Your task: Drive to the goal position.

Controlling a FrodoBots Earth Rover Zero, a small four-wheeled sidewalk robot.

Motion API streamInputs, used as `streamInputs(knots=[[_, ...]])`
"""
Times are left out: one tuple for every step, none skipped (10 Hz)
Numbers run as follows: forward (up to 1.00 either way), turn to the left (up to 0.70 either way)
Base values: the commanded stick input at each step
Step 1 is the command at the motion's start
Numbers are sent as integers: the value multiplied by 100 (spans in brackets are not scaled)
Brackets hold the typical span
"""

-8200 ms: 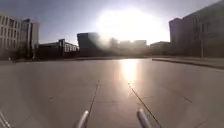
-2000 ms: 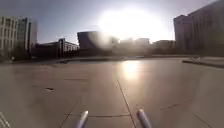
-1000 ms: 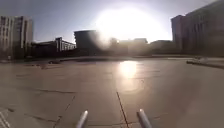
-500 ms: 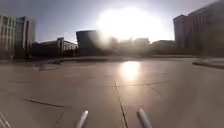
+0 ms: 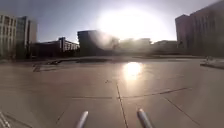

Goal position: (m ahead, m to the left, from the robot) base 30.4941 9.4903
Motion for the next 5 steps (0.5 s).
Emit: streamInputs(knots=[[100,-27],[100,-5],[100,0],[100,0],[100,0]])
